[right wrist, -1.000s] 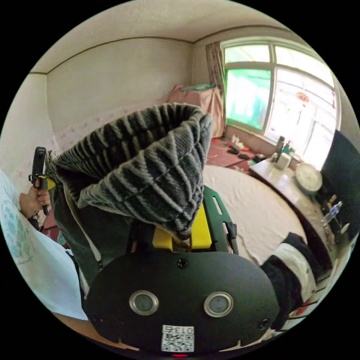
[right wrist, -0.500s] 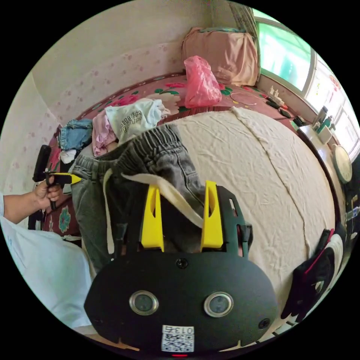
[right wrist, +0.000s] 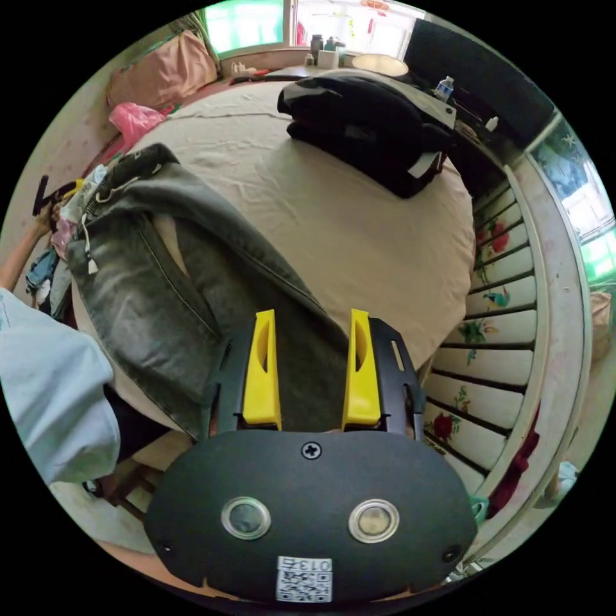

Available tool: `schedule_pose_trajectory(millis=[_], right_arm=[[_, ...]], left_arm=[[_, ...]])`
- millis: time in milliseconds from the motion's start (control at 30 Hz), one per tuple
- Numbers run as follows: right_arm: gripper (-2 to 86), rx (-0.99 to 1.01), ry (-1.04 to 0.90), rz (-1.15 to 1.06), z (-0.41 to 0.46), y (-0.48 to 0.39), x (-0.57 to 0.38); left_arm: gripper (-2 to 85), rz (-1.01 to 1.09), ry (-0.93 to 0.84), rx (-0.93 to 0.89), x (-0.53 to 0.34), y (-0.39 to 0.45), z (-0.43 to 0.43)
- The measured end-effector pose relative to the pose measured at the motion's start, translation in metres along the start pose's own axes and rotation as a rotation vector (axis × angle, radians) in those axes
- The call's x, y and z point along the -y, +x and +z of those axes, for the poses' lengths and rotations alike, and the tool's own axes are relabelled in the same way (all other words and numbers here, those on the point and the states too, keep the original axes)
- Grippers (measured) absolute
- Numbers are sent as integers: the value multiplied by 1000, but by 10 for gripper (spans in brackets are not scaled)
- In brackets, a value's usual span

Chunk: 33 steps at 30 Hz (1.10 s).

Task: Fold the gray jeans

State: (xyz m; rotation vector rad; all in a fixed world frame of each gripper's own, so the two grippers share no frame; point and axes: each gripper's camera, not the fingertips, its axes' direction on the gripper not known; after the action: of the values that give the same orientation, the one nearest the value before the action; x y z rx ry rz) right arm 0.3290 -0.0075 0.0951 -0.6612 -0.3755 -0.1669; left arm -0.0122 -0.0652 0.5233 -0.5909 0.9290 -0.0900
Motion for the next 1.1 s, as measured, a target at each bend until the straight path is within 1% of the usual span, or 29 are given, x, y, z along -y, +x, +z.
schedule_pose_trajectory(millis=[67, 100, 167, 267, 300, 367, 467, 533, 633, 667, 767, 867, 967, 1033, 1100], right_arm=[[148, 10, -46, -29, 6, 13, -1], [144, 0, -68, -47, 10, 20, 0], [137, 8, -90, -63, 15, 31, 5], [115, 57, -135, -103, 18, 41, 13], [104, 36, -153, -131, 18, 40, 15], [88, 3, -179, -147, 16, 41, 18], [51, -21, -168, -137, 6, 44, 22], [39, -65, -171, -107, 0, 47, 24], [63, -20, -177, -80, -5, 52, 27], [73, -9, -175, -100, -7, 51, 28], [74, -66, -153, -177, -14, 41, 33], [36, -33, -210, -219, -13, 33, 41], [18, -131, -258, -254, -33, 28, 45], [14, -199, -223, -271, -62, 26, 45], [11, -378, -56, -269, -122, 21, 44]], left_arm=[[174, -23, -79, -6, 44, 5, 32], [174, -36, -89, -6, 52, 7, 38], [170, -92, -132, 52, 76, 11, 52], [145, -116, -161, 144, 91, 18, 53], [138, -112, -162, 161, 93, 20, 52], [98, -113, -166, 149, 101, 22, 43], [55, -109, -163, 120, 113, 26, 33], [49, -95, -172, 110, 119, 26, 26], [41, -87, -160, 50, 125, 19, 5], [38, -83, -142, 22, 126, 16, -6], [31, -70, -110, -21, 126, 12, -29], [27, -58, -95, -42, 127, 9, -49], [24, -44, -50, -72, 128, 9, -77], [22, -27, -4, -90, 128, 9, -99], [21, 11, 60, -115, 128, 13, -126]])
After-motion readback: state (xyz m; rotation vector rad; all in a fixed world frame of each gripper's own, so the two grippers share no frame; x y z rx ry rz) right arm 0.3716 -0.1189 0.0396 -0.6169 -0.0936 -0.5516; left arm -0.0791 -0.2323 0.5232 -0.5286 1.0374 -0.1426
